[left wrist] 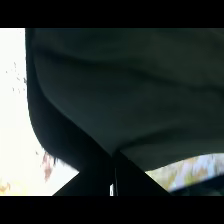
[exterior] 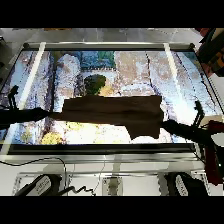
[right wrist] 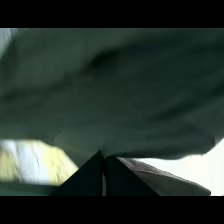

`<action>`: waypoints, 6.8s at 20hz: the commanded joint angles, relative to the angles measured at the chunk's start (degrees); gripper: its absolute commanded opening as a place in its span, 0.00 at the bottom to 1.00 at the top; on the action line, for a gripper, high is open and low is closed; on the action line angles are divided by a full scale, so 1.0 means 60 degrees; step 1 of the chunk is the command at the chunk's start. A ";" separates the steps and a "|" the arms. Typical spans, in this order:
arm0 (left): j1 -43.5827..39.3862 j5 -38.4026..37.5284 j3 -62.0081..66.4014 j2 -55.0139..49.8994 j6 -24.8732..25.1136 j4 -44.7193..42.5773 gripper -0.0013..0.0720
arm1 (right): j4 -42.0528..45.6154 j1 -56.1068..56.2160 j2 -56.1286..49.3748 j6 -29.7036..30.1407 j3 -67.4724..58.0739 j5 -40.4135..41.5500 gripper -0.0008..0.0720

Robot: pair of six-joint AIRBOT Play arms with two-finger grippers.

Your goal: Fold the clothes and pants, and hang the long-sleeved shirts on hangers.

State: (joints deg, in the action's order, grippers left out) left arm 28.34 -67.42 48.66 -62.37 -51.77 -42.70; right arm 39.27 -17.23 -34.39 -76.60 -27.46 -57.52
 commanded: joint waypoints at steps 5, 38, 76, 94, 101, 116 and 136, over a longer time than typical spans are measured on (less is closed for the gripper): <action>-0.3184 0.5672 0.0004 -0.1330 -0.0240 0.1406 0.03 | -0.1093 0.2036 -0.3869 -0.0379 -0.1224 0.5413 0.03; -0.4036 0.2335 0.2980 -0.5876 -0.0113 0.0219 0.09 | 0.1009 0.3486 -0.7632 -0.0324 -0.4750 0.3544 0.22; -1.2109 0.9340 0.4222 -0.4830 -0.1843 0.2073 0.68 | 0.5169 0.2229 -0.7428 -0.2295 -0.9358 -0.1246 0.10; -0.9624 0.6025 0.4218 -0.2936 -0.1814 -0.2736 0.96 | 0.1246 0.1927 -1.2433 0.1147 -0.8856 -0.2554 0.88; -0.7992 0.1712 0.4218 -0.2863 -0.1887 -0.5195 0.94 | 0.1461 0.3858 -1.2520 0.1883 -0.9180 -0.1734 0.12; -0.6561 0.0758 0.4215 -0.0459 -0.1883 -0.9129 0.14 | 0.7322 -0.0747 -0.6648 -0.5391 -1.0120 -0.2197 0.03; -0.6561 0.0765 0.4211 -0.0459 -0.1883 -0.9027 0.14 | 1.1100 -0.5574 -0.4229 -0.8535 -1.0094 -0.7446 0.76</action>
State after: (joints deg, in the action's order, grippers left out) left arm -11.09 -62.85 73.95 -65.17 -63.07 -96.84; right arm 106.41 -50.13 -59.92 -129.14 -88.03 -101.25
